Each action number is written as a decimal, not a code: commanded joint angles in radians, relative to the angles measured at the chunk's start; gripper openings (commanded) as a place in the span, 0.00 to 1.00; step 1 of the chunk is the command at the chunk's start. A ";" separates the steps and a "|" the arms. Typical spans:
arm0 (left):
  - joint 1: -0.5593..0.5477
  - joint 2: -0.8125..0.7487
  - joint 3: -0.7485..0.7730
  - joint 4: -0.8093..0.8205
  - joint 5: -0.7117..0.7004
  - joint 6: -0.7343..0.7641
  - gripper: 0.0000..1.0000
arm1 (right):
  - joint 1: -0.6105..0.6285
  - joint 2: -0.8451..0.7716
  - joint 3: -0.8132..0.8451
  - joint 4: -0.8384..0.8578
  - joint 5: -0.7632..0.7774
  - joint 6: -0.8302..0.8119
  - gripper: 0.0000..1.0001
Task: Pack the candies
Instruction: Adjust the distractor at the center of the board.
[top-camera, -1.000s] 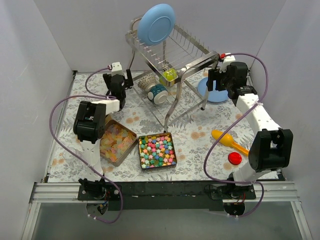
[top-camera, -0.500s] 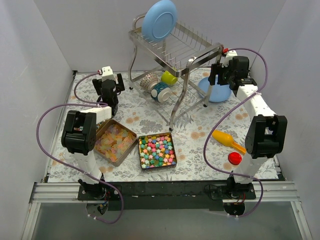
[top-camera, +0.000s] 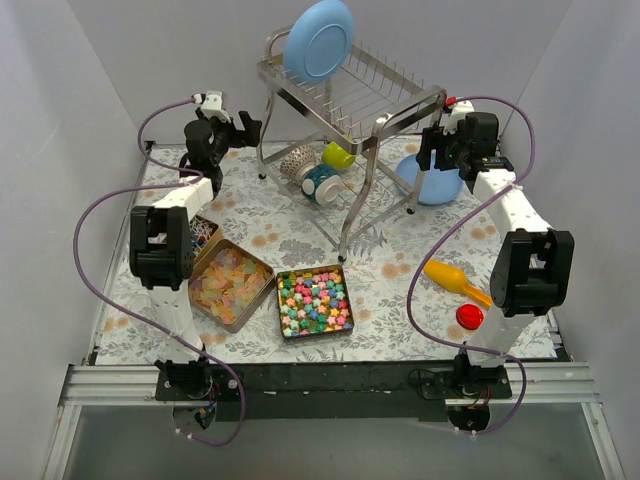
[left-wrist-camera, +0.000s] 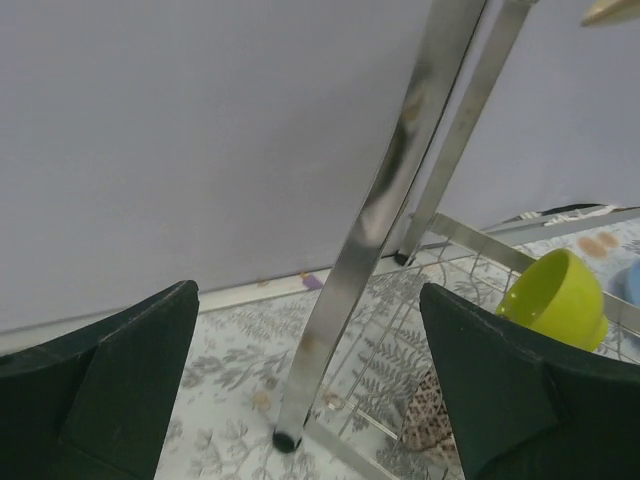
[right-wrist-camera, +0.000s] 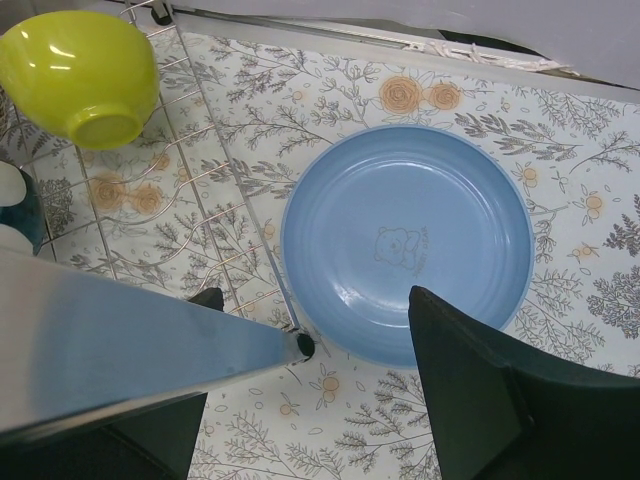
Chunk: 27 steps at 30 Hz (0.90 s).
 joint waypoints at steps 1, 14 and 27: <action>-0.002 0.138 0.156 -0.040 0.172 0.016 0.91 | 0.025 0.030 -0.034 0.001 0.082 -0.184 0.80; -0.013 0.316 0.380 -0.037 0.326 0.102 0.65 | 0.027 0.008 -0.045 -0.026 0.042 -0.198 0.79; -0.025 0.250 0.327 0.002 0.449 0.147 0.00 | 0.041 0.053 -0.012 0.009 0.033 -0.241 0.75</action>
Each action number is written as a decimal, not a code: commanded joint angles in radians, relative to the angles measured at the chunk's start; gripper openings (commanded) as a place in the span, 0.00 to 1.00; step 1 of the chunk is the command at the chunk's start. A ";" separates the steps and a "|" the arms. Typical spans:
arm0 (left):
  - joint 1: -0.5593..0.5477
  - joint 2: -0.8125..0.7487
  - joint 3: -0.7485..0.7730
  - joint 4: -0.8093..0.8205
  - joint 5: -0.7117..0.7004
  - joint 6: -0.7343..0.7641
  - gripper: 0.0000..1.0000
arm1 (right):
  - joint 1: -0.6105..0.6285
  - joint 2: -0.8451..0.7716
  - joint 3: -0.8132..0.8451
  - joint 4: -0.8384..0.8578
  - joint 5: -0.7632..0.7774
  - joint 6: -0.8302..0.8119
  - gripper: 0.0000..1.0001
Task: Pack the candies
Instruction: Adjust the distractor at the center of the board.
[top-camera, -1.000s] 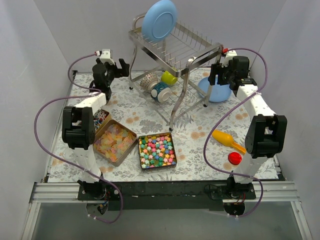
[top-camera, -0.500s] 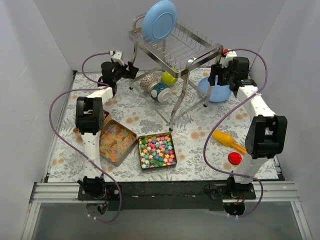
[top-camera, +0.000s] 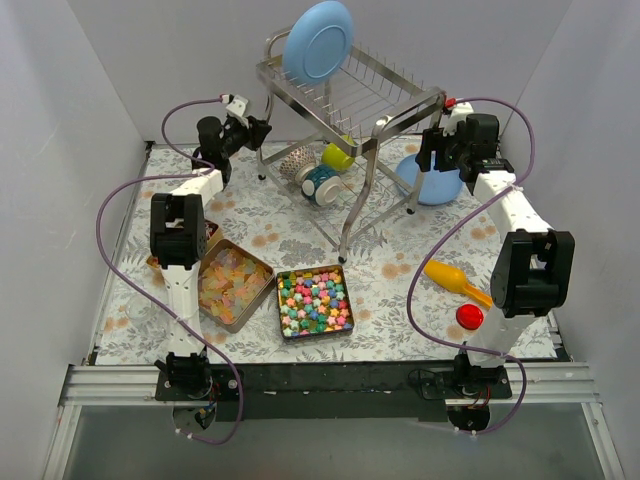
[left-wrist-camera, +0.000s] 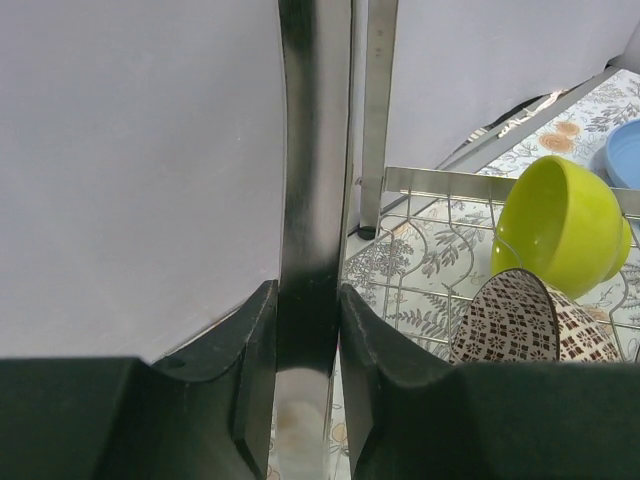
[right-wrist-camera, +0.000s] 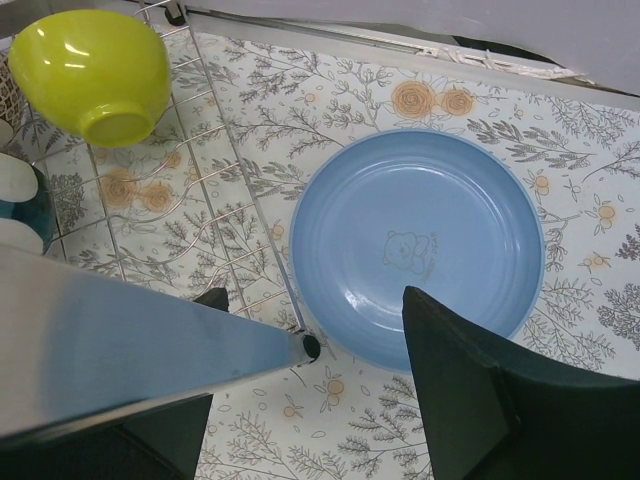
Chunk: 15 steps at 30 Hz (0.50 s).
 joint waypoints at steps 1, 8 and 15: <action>-0.025 -0.097 -0.039 0.032 0.070 -0.011 0.00 | 0.045 0.063 0.009 -0.008 0.066 -0.234 0.75; -0.033 -0.218 -0.119 0.154 -0.036 -0.004 0.00 | 0.073 0.111 0.047 0.013 0.071 -0.247 0.75; -0.036 -0.367 -0.276 0.199 -0.102 -0.025 0.00 | 0.102 0.184 0.122 0.026 0.082 -0.254 0.75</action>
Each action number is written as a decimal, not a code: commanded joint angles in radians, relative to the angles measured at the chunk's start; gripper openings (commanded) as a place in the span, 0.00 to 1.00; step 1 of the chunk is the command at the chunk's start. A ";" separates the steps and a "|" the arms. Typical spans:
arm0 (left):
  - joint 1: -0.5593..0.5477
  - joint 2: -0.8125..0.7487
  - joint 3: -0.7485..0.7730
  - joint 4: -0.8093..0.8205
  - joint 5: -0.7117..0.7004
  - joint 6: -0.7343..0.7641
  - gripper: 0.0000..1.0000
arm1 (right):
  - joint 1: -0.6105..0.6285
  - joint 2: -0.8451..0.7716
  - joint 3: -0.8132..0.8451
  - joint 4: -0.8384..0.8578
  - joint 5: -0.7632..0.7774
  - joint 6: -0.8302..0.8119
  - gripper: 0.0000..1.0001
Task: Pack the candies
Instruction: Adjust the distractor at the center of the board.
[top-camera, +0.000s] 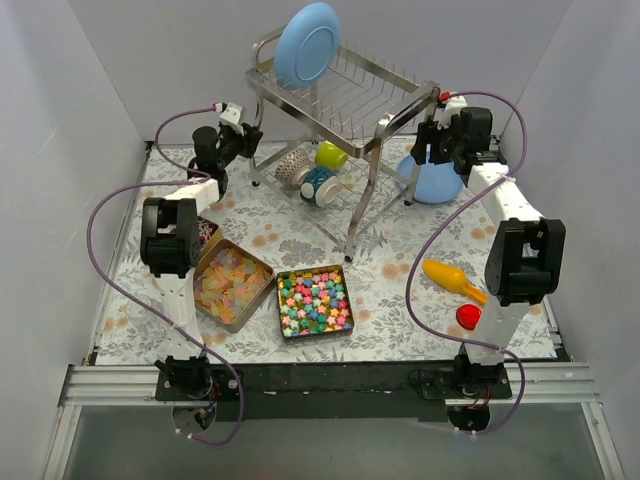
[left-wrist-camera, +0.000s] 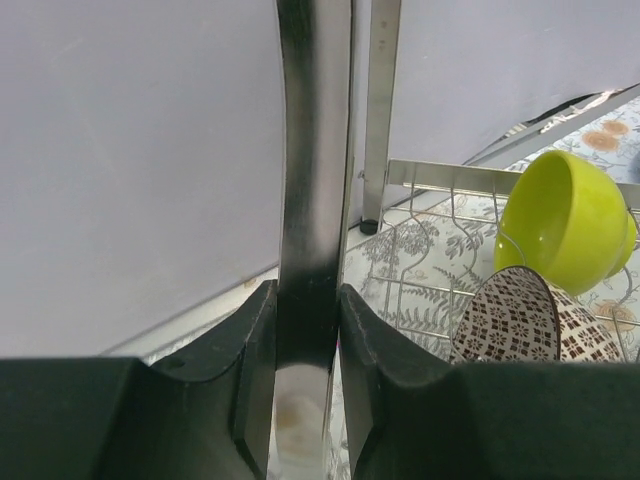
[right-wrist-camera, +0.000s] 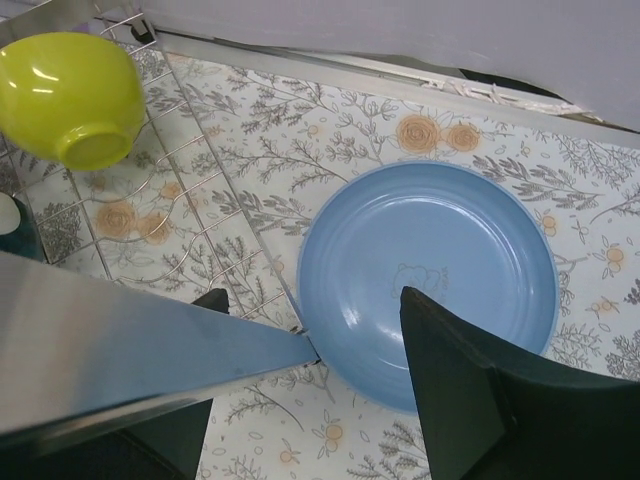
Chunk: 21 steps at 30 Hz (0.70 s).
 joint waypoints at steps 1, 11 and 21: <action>-0.040 -0.259 -0.092 0.124 -0.002 -0.041 0.00 | 0.095 0.104 0.042 0.011 0.096 -0.256 0.75; -0.063 -0.407 -0.254 0.078 -0.077 -0.050 0.00 | 0.127 0.246 0.198 0.008 0.095 -0.239 0.75; -0.080 -0.568 -0.429 -0.063 -0.138 -0.097 0.00 | 0.137 0.446 0.471 0.019 0.147 -0.227 0.77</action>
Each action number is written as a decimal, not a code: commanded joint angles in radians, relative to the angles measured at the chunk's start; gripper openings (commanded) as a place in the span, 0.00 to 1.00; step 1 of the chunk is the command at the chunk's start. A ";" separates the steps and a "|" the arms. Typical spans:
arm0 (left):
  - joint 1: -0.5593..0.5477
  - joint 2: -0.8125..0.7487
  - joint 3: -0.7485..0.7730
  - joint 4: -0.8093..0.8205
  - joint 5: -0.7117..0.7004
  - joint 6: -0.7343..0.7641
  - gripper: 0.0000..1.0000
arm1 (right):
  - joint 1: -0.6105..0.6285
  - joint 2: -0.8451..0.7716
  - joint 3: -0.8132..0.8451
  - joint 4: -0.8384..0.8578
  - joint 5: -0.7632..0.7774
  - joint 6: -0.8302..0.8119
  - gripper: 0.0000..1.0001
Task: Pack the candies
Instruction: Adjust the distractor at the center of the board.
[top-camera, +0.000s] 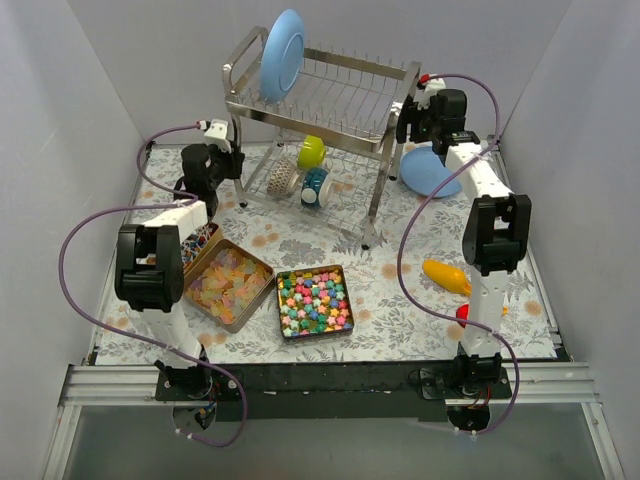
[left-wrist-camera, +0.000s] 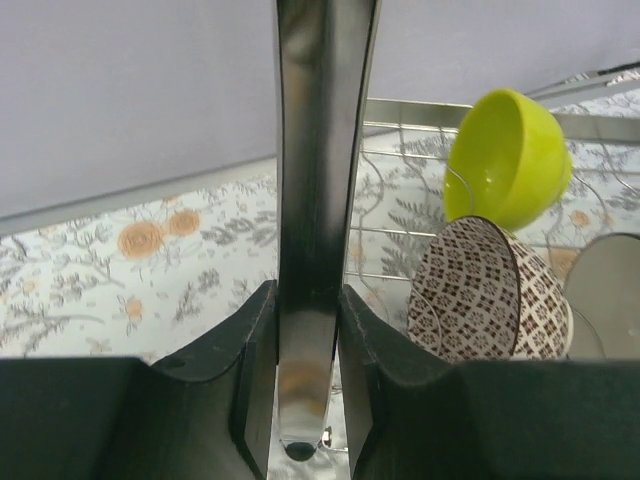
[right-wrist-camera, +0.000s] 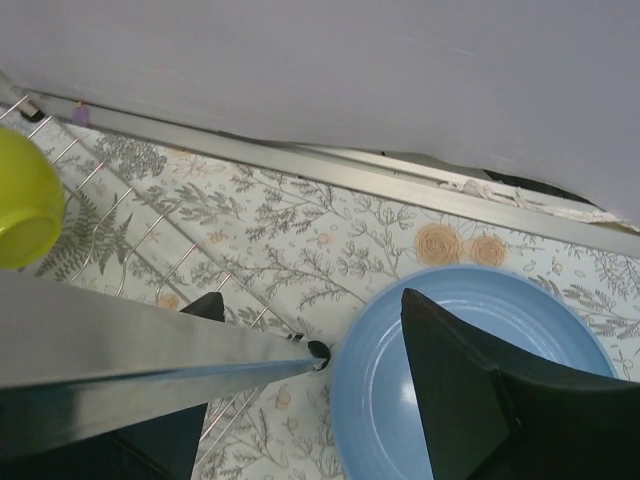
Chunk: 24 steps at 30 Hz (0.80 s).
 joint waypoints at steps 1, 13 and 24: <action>-0.084 -0.206 -0.028 0.023 0.120 -0.086 0.00 | 0.080 0.136 0.103 0.008 0.117 -0.276 0.77; -0.103 -0.401 -0.105 -0.239 0.093 -0.065 0.64 | 0.005 -0.103 -0.154 0.035 0.082 -0.273 0.83; -0.104 -0.644 -0.295 -0.396 0.035 -0.043 0.79 | -0.021 -0.444 -0.596 0.110 -0.061 -0.253 0.81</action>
